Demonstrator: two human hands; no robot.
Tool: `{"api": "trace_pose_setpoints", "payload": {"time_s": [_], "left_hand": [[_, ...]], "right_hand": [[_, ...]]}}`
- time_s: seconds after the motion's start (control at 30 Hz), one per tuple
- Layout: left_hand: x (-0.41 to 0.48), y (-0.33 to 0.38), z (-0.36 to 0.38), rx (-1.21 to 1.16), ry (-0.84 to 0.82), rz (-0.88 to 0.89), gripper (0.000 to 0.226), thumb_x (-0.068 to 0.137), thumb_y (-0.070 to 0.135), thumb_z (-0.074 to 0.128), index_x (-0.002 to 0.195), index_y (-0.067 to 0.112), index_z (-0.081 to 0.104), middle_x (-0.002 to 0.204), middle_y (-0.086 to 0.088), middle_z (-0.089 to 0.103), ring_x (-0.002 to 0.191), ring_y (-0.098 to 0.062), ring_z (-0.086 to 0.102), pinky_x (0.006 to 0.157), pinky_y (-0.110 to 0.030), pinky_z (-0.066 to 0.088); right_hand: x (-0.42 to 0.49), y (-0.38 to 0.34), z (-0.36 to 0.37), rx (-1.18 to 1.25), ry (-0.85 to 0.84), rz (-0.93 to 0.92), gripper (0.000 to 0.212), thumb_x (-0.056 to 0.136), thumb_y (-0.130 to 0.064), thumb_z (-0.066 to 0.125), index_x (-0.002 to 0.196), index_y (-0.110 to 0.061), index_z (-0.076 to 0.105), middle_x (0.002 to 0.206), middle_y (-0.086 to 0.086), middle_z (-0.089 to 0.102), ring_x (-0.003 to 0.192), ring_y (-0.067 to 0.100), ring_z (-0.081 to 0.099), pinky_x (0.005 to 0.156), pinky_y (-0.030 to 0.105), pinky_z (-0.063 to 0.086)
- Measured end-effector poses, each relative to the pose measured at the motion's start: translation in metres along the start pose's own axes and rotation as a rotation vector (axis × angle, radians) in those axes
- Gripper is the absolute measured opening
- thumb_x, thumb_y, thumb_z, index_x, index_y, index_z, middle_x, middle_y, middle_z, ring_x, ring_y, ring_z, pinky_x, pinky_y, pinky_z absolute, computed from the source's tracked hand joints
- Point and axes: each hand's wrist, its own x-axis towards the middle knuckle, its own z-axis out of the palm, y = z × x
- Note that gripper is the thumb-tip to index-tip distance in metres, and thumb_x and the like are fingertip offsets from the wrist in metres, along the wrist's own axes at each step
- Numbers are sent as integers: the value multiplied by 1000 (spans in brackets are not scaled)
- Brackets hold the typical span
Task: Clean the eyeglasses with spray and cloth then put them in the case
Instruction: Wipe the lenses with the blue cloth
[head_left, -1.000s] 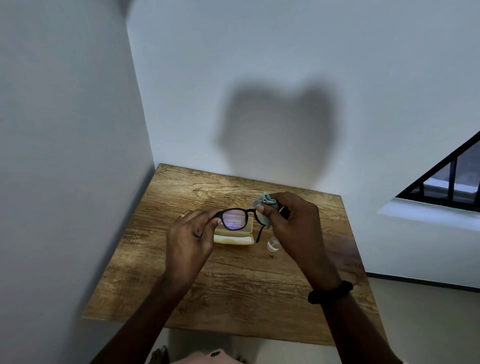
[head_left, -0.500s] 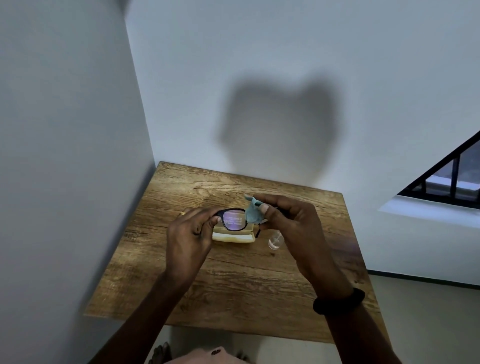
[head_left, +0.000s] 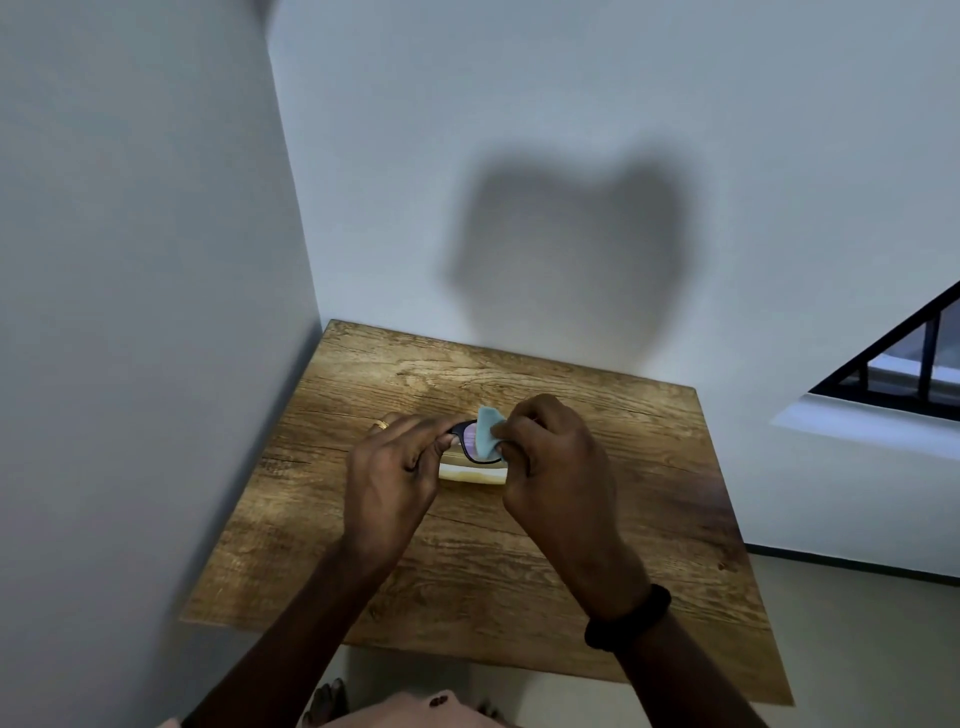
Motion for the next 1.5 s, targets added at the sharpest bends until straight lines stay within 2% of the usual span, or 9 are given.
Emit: {"api": "trace_pose_setpoints", "payload": {"time_s": [0.2,0.33,0.47,0.63,0.77,0.93,1.13,1.37,1.5], "left_hand": [[-1,0,1,10,-20,-22,27,95,25,59,106,13,80,96,2,79,85,-12,71,72,-31,55],[0,0,1,49,-3,-36,28,94,22,55,102,12,80,90,3,78,81,-14,69,67,-36,56],[0,-1,2,48,-1,-17,28,93,13,53,103,9,79,91,0,78,81,-16,70,65,-39,58],[0,1,1,44,5,-9,26,94,16,56,102,9,79,92,1,78,82,-13,69,69,-32,55],[2,3,2,47,-1,-5,24,93,20,59,102,10,79,92,2,78,82,-12,67,72,-24,51],[-1,2,0,38,19,-39,24,93,17,58,104,11,79,93,1,78,83,-15,69,68,-37,57],[0,2,-1,-17,9,-81,20,92,15,68,107,14,80,96,5,78,86,-11,69,73,-36,57],[0,3,-2,-32,50,-110,21,91,12,68,107,14,81,98,4,79,89,-10,71,78,-27,55],[0,3,-2,-72,76,-152,20,91,15,68,107,13,81,100,4,79,91,-10,73,79,-34,59]], "right_hand": [[1,-10,9,-24,28,-62,21,75,3,73,92,-9,76,97,3,66,87,21,61,60,28,50],[-2,-16,12,-26,43,-122,29,75,4,72,100,-11,77,100,4,67,88,19,60,63,26,47],[-5,-16,16,-16,25,-169,30,76,3,66,100,-12,76,99,3,66,85,20,60,64,32,51],[-5,-10,17,-8,48,-144,39,73,7,69,105,-14,76,101,3,66,88,19,59,68,34,51],[-6,-12,18,-29,105,-88,39,77,0,63,112,-13,75,103,4,66,89,20,60,67,32,50],[-9,-14,22,-73,68,-139,36,78,-1,68,112,-13,76,102,4,66,88,21,61,70,32,48],[-6,1,16,-68,84,-41,35,83,-4,64,114,-15,75,100,3,65,89,22,59,68,36,51],[-3,10,12,-66,94,19,36,80,1,74,113,-16,76,94,2,62,85,20,57,64,37,52],[-12,10,12,-54,81,-13,38,80,1,74,114,-14,76,97,2,64,86,19,57,62,35,51]]}}
